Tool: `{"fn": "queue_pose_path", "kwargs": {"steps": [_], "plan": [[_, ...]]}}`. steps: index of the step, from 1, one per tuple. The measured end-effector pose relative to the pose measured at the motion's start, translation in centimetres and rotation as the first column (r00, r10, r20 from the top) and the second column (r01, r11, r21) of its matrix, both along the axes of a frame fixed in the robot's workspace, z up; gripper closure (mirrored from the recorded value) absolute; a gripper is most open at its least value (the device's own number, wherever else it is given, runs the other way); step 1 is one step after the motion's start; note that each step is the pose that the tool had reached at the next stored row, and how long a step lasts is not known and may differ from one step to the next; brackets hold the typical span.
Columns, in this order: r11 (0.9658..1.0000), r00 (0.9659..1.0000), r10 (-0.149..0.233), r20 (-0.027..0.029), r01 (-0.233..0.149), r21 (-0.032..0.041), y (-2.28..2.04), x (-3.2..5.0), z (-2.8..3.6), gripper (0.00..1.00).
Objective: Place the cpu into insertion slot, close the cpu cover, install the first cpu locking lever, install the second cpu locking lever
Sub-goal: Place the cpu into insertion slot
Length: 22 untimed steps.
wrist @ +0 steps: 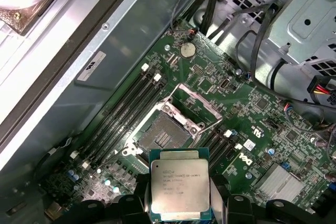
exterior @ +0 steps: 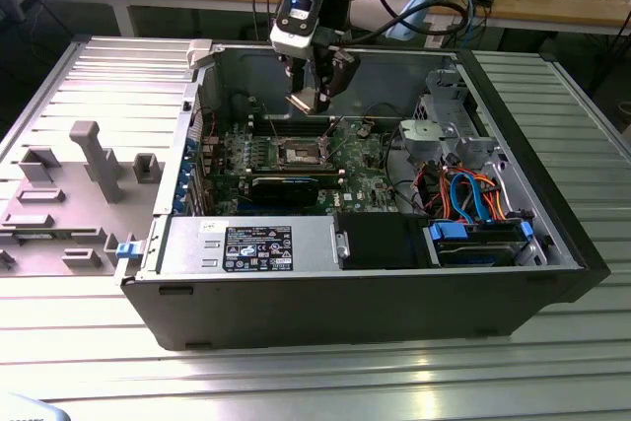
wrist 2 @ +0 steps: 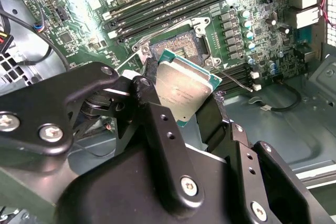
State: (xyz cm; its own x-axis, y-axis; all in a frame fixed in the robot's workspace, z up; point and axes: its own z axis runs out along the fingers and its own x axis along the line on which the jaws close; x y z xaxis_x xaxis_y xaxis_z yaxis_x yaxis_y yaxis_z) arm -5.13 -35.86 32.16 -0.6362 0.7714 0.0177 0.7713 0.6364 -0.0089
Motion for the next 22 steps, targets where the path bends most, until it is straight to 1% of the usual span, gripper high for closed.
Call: {"fn": "queue_pose_path", "kwargs": {"steps": [7, 11, 17, 22], "plan": [[0.9994, 0.9994, -0.035, 0.0000, 0.035, 0.0000, 0.00, 0.00, -0.06, 0.45], [0.9983, 0.9983, -0.059, 0.0000, 0.059, 0.0000, 0.00, 0.00, -0.10, 0.45], [0.9960, 0.9960, -0.089, 0.0000, 0.089, 0.0001, 0.00, 0.00, -0.15, 0.45], [0.9928, 0.9928, -0.120, 0.0000, 0.120, 0.0000, 0.00, 0.00, -0.21, 0.45]]}}
